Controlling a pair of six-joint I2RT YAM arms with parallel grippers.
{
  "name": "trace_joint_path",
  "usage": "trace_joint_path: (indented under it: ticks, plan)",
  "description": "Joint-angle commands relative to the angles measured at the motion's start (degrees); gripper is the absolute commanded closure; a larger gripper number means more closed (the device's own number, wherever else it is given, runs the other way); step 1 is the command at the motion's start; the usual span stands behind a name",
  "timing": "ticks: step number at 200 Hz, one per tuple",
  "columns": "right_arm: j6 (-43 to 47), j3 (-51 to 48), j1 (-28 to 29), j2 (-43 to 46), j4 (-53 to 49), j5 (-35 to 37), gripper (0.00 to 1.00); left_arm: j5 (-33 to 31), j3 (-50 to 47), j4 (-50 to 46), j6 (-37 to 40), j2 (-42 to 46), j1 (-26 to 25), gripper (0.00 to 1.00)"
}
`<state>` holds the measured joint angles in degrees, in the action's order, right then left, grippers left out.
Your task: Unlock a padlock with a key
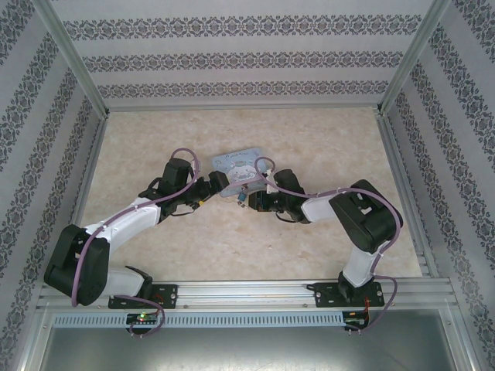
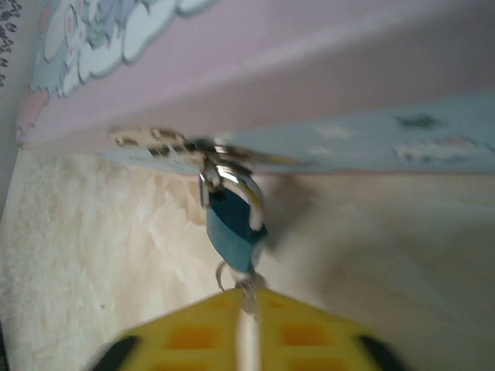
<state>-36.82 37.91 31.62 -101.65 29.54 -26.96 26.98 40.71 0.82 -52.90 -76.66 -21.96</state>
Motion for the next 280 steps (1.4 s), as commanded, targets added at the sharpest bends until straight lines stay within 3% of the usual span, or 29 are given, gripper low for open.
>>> trace_joint_path:
  ticks: [1,128,147,176,194,234,280]
  plan:
    - [-1.7,-2.7,-0.2,2.8,2.5,2.0,0.55,1.1,-0.6,1.4,0.1,0.5,0.9,0.00]
    - [-7.0,2.2,5.2,-8.3,10.5,7.9,0.53,3.2,-0.2,4.3,-1.1,-1.8,0.9,0.00]
    - [-7.2,2.5,5.8,-9.3,10.7,8.3,0.60,3.5,0.0,4.6,-1.4,-2.2,0.9,0.00]
    - [-7.2,0.7,5.7,-8.7,10.9,9.1,0.88,3.8,0.5,5.0,-1.5,-2.7,0.9,0.00]
    - [-6.5,-0.8,5.0,-7.3,10.3,8.9,1.00,3.9,0.8,5.1,-1.5,-2.9,0.8,0.00]
    - [-2.8,-2.5,1.5,-3.2,5.0,5.7,1.00,3.8,1.8,4.1,-1.0,-2.2,0.8,0.00]
    - [5.4,0.7,-1.5,2.2,-9.9,2.7,1.00,0.8,5.2,-2.9,3.5,-0.3,0.0,0.00]
